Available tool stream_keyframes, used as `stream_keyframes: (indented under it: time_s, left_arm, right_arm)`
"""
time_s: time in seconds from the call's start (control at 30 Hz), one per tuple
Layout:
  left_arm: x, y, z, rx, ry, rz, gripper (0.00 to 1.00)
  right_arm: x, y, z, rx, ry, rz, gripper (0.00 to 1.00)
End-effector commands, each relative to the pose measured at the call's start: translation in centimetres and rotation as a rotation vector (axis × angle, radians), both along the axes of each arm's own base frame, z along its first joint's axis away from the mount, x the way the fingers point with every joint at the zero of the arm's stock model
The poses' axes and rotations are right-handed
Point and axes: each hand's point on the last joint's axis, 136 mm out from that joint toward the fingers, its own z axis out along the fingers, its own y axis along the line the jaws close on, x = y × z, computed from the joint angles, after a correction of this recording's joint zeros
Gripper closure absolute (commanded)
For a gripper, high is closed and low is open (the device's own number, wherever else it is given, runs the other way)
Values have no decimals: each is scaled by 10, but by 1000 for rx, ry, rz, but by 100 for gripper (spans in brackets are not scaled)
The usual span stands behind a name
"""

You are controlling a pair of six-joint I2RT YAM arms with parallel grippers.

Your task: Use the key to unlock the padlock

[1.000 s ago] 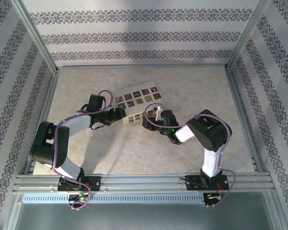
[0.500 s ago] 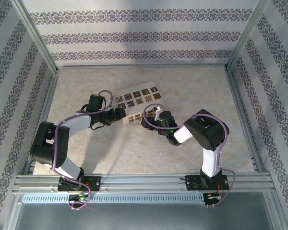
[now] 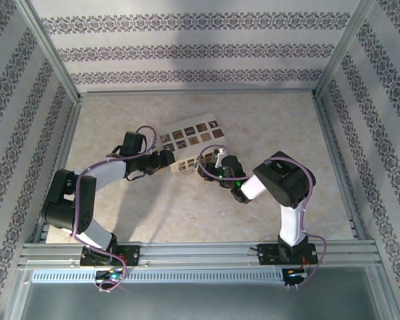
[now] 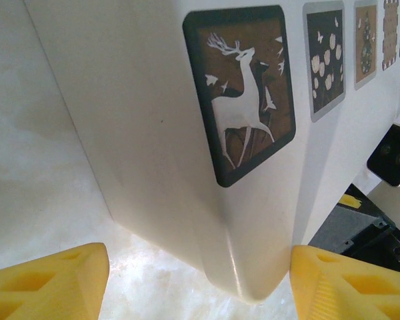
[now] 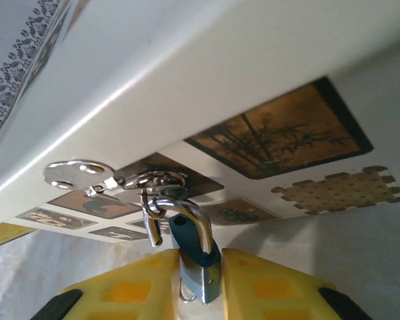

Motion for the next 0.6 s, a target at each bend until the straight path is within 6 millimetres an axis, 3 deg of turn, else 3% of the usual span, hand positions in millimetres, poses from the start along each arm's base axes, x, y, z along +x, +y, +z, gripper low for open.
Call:
stream_keyframes:
  time_s: [0.0, 0.2, 0.57]
  left_arm:
    - [-10, 6, -14, 44, 41, 28, 30]
    - [-9, 7, -13, 44, 41, 30, 30]
    - [-21, 7, -16, 41, 56, 37, 30]
  right_arm:
    - [-10, -3, -12, -30, 32, -11, 77]
    - [-5, 3, -4, -12, 10, 2, 90]
    - [-2, -13, 14, -21, 0, -87, 100]
